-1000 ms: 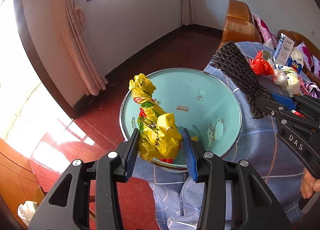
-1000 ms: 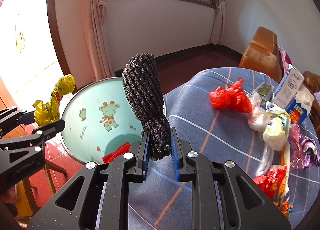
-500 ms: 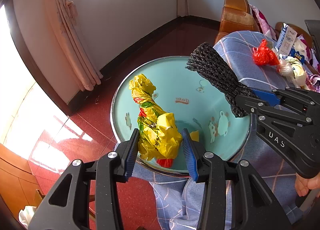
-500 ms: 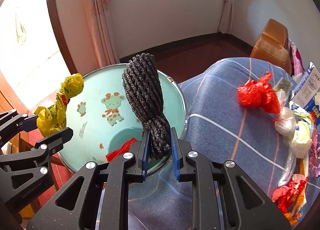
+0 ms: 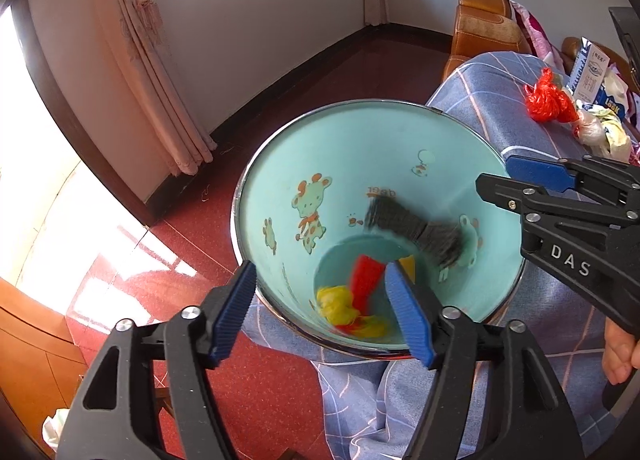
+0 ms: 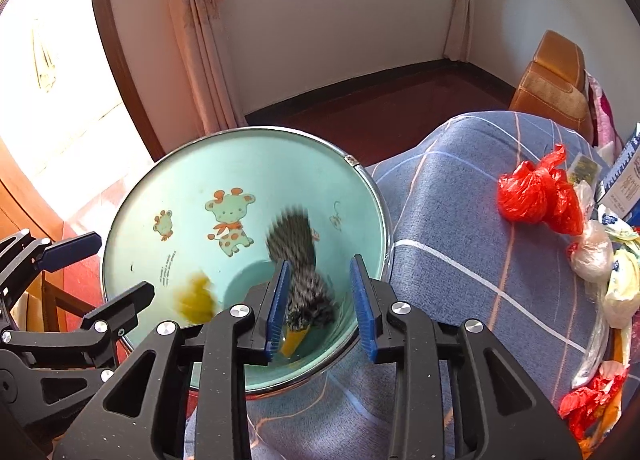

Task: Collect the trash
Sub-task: 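Move both grippers over the blue bin and release the wrapper and black net, then move both grippers back over the table toward the remaining trash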

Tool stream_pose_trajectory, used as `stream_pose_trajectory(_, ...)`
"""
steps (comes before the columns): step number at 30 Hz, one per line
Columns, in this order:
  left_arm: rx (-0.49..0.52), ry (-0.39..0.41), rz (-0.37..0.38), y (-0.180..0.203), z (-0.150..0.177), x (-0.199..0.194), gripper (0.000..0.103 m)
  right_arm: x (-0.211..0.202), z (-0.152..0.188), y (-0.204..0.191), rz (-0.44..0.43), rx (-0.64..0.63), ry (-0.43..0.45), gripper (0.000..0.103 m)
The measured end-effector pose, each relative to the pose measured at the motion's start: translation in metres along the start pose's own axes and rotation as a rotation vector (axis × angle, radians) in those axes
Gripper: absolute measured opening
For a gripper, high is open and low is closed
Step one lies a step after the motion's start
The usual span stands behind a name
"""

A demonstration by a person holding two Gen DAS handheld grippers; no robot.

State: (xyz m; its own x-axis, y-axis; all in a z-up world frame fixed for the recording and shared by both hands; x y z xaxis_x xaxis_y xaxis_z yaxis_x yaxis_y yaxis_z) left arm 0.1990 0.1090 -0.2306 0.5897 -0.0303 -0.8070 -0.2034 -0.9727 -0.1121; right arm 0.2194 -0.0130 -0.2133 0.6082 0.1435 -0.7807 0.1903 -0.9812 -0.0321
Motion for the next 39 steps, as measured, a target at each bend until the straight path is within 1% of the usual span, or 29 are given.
stream_pose_trajectory(4, -0.014, 0.012, -0.024, -0.007, -0.002, -0.006, 0.075, -0.012, -0.005, 0.007, 0.002, 0.030, 0.026, 0.040)
stream_pose_trajectory(5, -0.019, 0.012, -0.028, -0.008, -0.002, -0.007, 0.078, -0.016, -0.006, 0.010, 0.004, 0.039, 0.035, 0.042)
stream_pose_trajectory(6, -0.024, 0.014, -0.033, -0.009, -0.002, -0.008, 0.080, -0.020, -0.007, 0.012, 0.005, 0.046, 0.043, 0.046)
stream_pose_trajectory(9, -0.029, 0.023, -0.038, -0.008, -0.003, -0.014, 0.084, -0.030, -0.008, 0.018, 0.008, 0.063, 0.063, 0.052)
stream_pose_trajectory(15, -0.010, 0.042, -0.047, 0.001, -0.004, -0.026, 0.087, -0.044, -0.006, 0.027, 0.013, 0.085, 0.079, 0.053)
stream_pose_trajectory(17, -0.007, 0.044, -0.051, 0.003, -0.004, -0.030, 0.090, -0.048, -0.004, 0.029, 0.012, 0.092, 0.083, 0.053)
stream_pose_trajectory(23, -0.005, 0.040, -0.040, 0.010, -0.003, -0.034, 0.093, -0.062, 0.000, 0.038, 0.014, 0.114, 0.099, 0.055)
stream_pose_trajectory(30, 0.024, 0.045, -0.035, 0.026, -0.002, -0.042, 0.094, -0.071, 0.012, 0.046, 0.019, 0.129, 0.098, 0.055)
stream_pose_trajectory(35, 0.041, 0.063, -0.016, 0.038, -0.001, -0.050, 0.094, -0.080, 0.031, 0.061, 0.042, 0.137, 0.099, 0.055)
stream_pose_trajectory(39, 0.064, 0.049, 0.000, 0.054, 0.003, -0.050, 0.094, -0.084, 0.052, 0.081, 0.061, 0.170, 0.078, 0.055)
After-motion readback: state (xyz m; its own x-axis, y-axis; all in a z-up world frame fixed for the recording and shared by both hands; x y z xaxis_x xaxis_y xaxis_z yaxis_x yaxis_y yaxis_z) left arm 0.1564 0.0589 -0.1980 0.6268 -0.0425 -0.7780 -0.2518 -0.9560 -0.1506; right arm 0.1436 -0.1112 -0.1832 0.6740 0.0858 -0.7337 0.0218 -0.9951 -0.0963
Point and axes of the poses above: each gripper's, at about its wrist camera, not at the fingertips, and x roughly the way its jaws point, y to its right, z to its underside, the point moved 9 cm from there along x, roughly the way its jaws point, and after that the axes turned 1 degree about x, right-handed, at the moved point
